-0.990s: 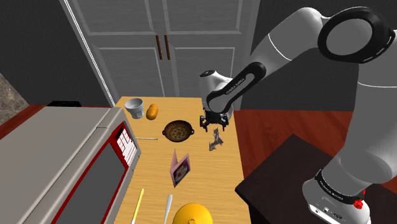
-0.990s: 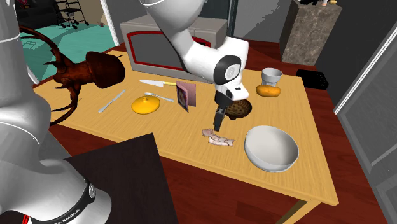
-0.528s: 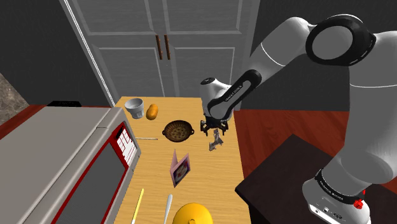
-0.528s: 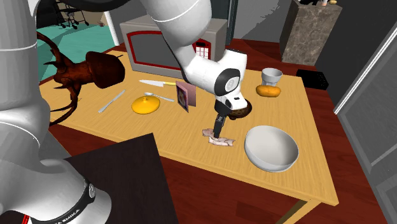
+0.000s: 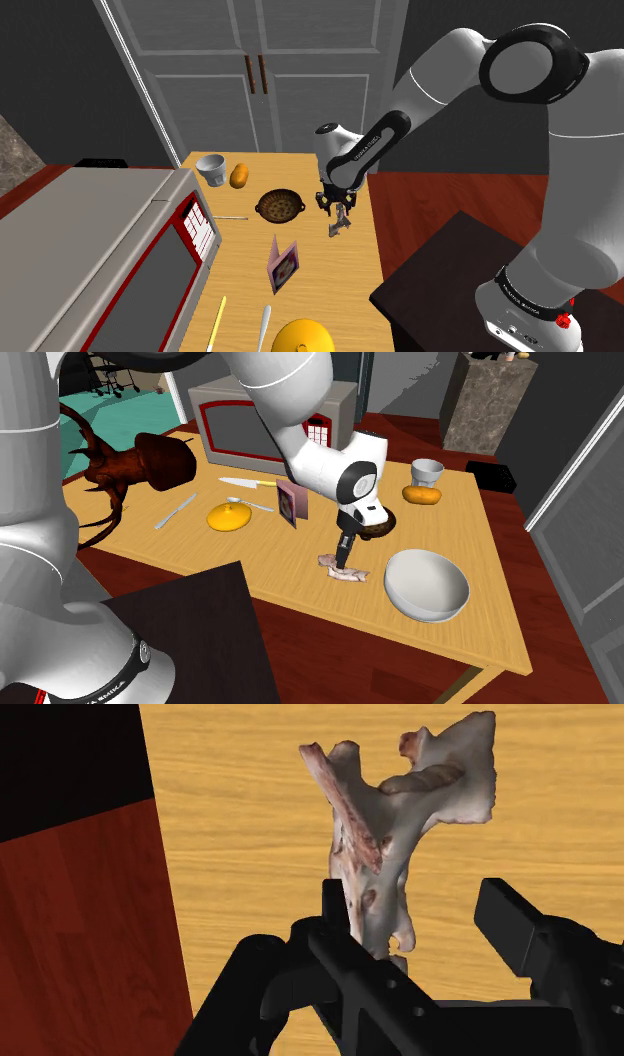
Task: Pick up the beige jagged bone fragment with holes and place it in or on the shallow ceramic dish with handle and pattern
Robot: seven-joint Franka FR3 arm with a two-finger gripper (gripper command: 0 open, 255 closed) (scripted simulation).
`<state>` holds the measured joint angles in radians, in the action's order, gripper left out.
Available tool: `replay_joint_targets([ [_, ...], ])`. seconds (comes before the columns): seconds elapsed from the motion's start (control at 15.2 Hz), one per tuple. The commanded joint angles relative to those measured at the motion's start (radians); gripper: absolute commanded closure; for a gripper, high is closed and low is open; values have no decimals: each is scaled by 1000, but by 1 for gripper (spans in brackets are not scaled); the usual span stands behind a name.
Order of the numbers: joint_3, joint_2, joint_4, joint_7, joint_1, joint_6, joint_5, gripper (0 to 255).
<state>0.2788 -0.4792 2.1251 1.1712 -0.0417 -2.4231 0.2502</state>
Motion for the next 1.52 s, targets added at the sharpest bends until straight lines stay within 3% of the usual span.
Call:
replay_joint_targets([
  [0.0, 0, 0, 0, 0, 0, 0, 0, 255],
  [0.53, 1, 0, 0, 1, -1, 0, 1, 255],
  [1.25, 30, 100, 6, -32, -21, 89, -46, 255],
  [1.32, 30, 100, 6, -32, -21, 89, -46, 0],
  [1.45, 78, 91, 62, -215, -157, 16, -227, 0],
])
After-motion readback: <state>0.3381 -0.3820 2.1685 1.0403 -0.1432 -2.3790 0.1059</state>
